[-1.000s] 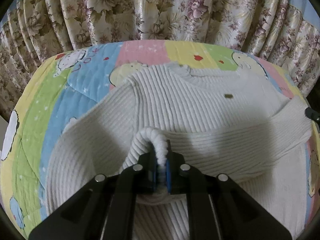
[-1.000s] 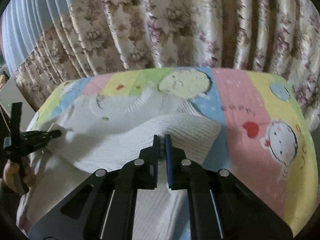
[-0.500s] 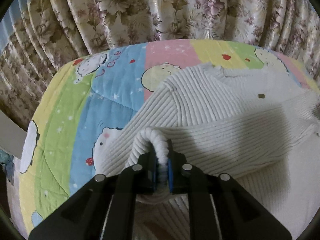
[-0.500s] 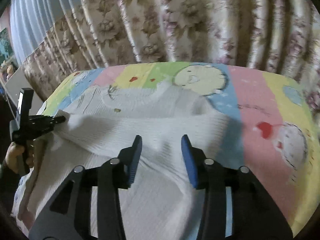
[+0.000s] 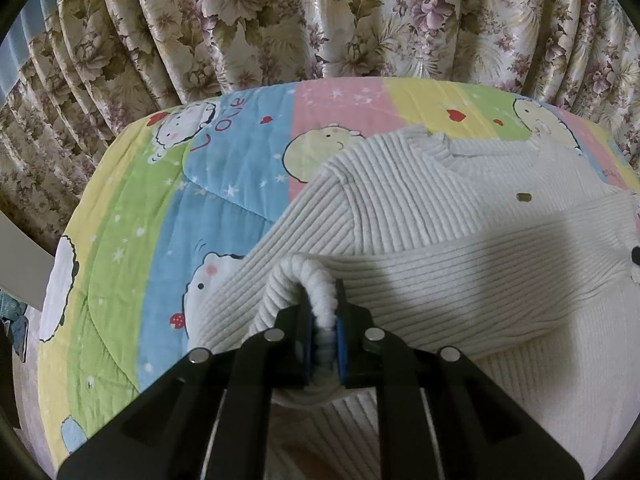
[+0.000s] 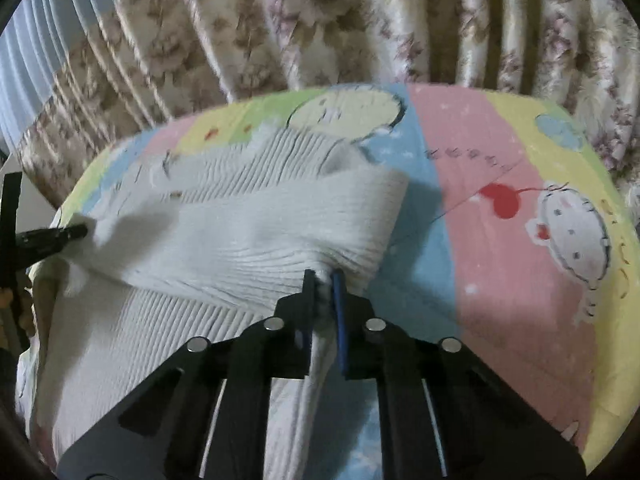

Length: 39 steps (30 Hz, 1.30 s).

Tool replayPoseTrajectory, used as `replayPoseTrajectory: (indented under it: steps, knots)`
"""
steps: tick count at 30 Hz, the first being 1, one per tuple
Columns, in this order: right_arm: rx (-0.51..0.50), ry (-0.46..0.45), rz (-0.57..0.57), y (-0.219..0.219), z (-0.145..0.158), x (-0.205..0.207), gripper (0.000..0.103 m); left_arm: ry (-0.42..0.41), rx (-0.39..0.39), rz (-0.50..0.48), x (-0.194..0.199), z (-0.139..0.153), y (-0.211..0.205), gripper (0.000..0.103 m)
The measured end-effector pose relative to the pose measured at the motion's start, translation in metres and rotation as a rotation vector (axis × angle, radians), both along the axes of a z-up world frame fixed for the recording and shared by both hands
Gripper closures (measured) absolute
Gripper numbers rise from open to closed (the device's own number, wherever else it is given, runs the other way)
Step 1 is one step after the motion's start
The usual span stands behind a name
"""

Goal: Fold small clothes

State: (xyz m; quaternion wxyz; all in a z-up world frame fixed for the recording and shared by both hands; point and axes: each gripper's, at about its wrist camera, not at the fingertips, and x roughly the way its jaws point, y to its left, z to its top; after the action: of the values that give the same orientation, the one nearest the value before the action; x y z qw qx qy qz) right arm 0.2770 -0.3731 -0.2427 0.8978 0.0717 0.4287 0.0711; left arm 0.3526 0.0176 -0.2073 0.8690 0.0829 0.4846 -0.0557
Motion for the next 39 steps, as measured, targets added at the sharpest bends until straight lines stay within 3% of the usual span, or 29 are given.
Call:
replayPoseTrajectory:
  steps: [4, 8, 10, 14, 15, 17, 19, 21, 25, 29, 34, 36, 39]
  knots:
    - [0.027, 0.009, -0.043, -0.017, -0.006, -0.016, 0.094, 0.014, -0.037, -0.036, -0.005, 0.006, -0.007, 0.092]
    - [0.113, 0.033, -0.059, -0.033, -0.017, -0.023, 0.094, 0.005, 0.023, -0.07, -0.013, 0.002, -0.017, 0.09]
    - [0.093, 0.034, -0.044, -0.029, -0.012, -0.022, 0.093, 0.011, 0.036, -0.061, -0.012, -0.005, -0.013, 0.085]
    - [0.079, -0.007, -0.009, -0.018, 0.009, -0.022, 0.088, 0.009, 0.003, -0.025, -0.005, -0.003, 0.001, 0.082]
    - [0.082, -0.017, -0.006, -0.017, 0.013, -0.022, 0.08, 0.001, 0.011, -0.02, -0.003, -0.001, 0.002, 0.081]
    - [0.068, -0.058, -0.01, -0.012, 0.028, -0.021, 0.07, 0.003, 0.018, -0.012, 0.003, -0.001, 0.004, 0.072]
    - [0.03, -0.085, -0.014, -0.007, 0.037, -0.021, 0.065, 0.02, 0.025, -0.002, 0.006, 0.0, 0.009, 0.043]
    - [-0.03, -0.108, -0.032, -0.002, 0.041, -0.017, 0.059, -0.017, 0.024, 0.02, 0.001, 0.01, 0.016, 0.026]
    - [-0.027, -0.102, -0.054, 0.009, 0.033, 0.0, 0.057, -0.061, -0.023, 0.097, -0.005, 0.031, 0.031, 0.026]
    - [-0.039, -0.091, 0.01, 0.041, 0.024, 0.024, 0.057, -0.069, -0.069, 0.035, -0.009, 0.04, 0.0, 0.025]
    - [-0.115, -0.031, 0.067, 0.073, 0.002, 0.049, 0.059, -0.024, -0.051, -0.084, -0.002, 0.008, -0.068, 0.025]
    - [-0.161, 0.001, 0.047, 0.068, -0.008, 0.055, 0.061, -0.002, 0.024, -0.072, 0.002, -0.012, -0.074, 0.023]
    - [-0.144, 0.006, 0.005, 0.045, -0.013, 0.052, 0.066, -0.009, -0.013, -0.068, 0.001, -0.013, -0.057, 0.022]
